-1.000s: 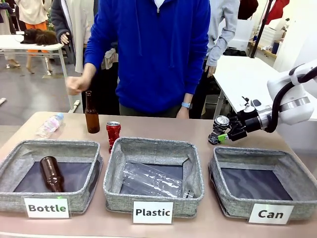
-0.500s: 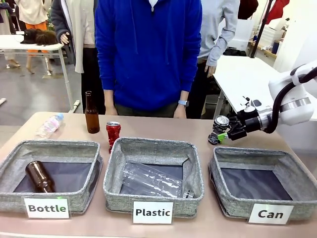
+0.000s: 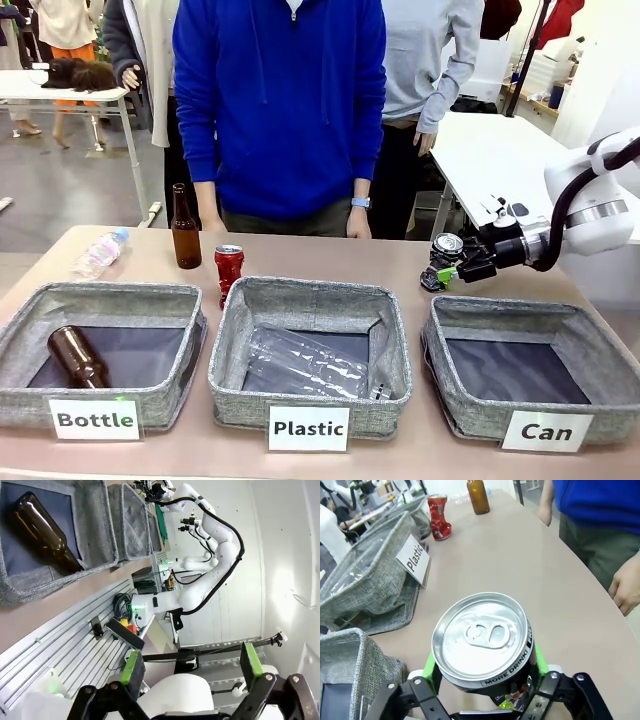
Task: Sort the can waste into the basket.
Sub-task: Pick up the can waste from the table and place it in the right Fabric basket.
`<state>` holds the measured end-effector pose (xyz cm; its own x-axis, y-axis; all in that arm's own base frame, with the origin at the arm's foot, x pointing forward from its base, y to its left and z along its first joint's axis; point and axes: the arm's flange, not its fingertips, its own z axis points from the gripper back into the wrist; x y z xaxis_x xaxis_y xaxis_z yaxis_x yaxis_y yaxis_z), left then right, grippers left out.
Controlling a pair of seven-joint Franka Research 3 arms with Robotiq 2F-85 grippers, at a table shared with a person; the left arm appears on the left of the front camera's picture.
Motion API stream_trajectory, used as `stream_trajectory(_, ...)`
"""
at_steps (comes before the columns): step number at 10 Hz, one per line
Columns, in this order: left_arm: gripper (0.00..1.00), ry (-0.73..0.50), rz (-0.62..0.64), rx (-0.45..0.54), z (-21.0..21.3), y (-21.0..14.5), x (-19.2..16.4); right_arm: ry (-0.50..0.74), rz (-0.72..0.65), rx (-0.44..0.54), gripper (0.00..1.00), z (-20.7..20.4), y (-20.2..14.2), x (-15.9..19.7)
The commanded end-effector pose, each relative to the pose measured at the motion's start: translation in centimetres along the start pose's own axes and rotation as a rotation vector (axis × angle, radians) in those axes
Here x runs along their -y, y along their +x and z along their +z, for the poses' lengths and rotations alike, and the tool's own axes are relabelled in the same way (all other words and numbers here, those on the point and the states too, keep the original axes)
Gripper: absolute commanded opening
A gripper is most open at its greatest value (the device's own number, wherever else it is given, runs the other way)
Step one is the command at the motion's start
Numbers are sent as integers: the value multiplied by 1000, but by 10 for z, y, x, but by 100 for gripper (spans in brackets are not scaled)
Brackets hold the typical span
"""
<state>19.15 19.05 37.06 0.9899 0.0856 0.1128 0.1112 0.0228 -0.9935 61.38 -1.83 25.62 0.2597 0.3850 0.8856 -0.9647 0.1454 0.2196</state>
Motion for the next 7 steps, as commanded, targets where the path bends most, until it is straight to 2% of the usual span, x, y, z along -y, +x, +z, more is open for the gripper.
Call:
stream_trajectory(1,100,-15,-23,1,1,1,2,5,-5,36,0,2,4,5)
stream_trajectory(3,100,-15,-23,1,1,1,2,-6,-3,43,0,5,7,4)
stream_trajectory(4,100,-15,-23,1,1,1,2,-5,-2,55,13,4,8,5)
stream_trajectory(5,100,-15,-23,1,1,1,2,-3,4,55,3,3,11,4)
stream_trajectory(7,100,-15,-23,1,1,1,2,-6,49,40,0,20,34,-10)
